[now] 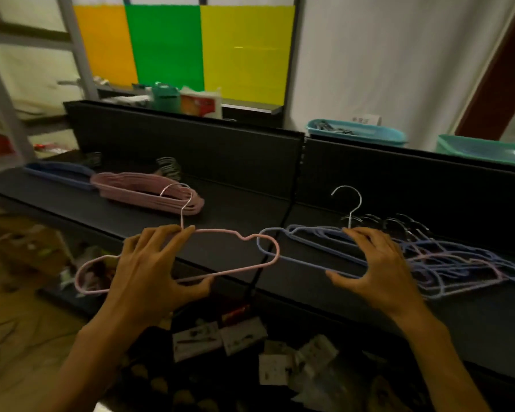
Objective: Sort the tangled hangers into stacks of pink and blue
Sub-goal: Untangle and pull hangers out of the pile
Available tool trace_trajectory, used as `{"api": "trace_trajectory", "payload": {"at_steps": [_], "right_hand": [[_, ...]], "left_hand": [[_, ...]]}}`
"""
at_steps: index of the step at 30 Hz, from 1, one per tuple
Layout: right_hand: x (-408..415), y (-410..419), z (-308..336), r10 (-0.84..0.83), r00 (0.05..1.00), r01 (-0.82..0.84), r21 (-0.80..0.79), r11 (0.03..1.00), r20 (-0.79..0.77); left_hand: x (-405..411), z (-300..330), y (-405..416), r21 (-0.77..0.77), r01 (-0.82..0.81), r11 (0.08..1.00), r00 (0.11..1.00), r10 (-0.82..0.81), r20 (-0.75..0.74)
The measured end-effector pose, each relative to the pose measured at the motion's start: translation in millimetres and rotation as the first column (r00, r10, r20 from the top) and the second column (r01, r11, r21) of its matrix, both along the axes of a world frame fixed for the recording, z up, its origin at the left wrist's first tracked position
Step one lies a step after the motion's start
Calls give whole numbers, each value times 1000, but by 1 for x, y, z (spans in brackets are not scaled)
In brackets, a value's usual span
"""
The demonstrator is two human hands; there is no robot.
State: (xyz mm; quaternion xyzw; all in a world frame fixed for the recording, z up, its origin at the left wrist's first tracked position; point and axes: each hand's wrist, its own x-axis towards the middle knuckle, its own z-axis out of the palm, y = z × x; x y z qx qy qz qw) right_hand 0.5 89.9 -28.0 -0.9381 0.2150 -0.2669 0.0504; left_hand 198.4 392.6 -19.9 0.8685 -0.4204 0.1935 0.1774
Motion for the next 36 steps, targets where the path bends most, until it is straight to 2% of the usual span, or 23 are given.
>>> {"api": "trace_trajectory", "payload": {"at_steps": [10, 18, 26, 36], "right_hand": [[142, 82, 5, 111, 994, -110, 62, 992, -4], [242, 98, -6, 55, 997, -60, 113, 992, 49], [295, 86, -8, -98, 991, 81, 186, 979, 86], [292, 78, 2, -269, 959, 238, 262, 935, 89]], "left_hand": [[90, -4, 100, 48, -177, 983, 984, 178, -5], [187, -8, 124, 83, -201, 976, 979, 202, -7], [289, 2, 90, 160, -24, 987, 997, 35, -64], [347, 7, 20, 169, 245, 955, 967, -228, -111]]}}
